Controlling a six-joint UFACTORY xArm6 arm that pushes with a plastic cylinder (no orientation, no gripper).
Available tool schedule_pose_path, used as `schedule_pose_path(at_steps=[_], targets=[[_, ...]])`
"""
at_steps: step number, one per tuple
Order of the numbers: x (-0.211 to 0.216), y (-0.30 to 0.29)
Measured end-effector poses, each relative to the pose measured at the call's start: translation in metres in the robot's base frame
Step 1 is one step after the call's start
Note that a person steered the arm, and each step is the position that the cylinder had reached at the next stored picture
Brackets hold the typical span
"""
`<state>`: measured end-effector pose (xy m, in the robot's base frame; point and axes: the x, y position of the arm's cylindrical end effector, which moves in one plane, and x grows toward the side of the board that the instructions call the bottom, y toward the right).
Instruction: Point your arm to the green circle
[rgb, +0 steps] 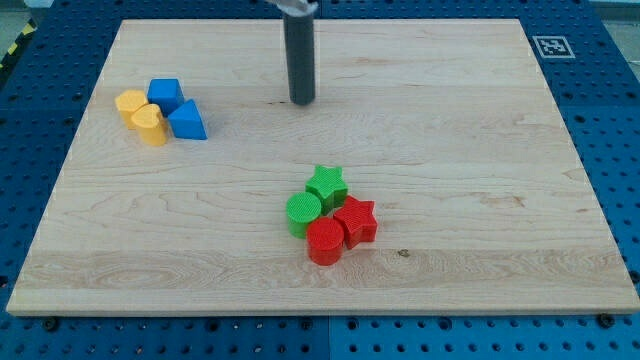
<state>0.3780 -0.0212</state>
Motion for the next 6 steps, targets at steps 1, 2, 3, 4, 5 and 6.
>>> schedule_pose_path(at_steps=[1, 2, 3, 4, 5, 6], targets=[[0.067, -0.008], [0.091, -0.059], [0.114, -0.090], [0.165, -0.082], [0.167, -0.080], [0.176, -0.034]])
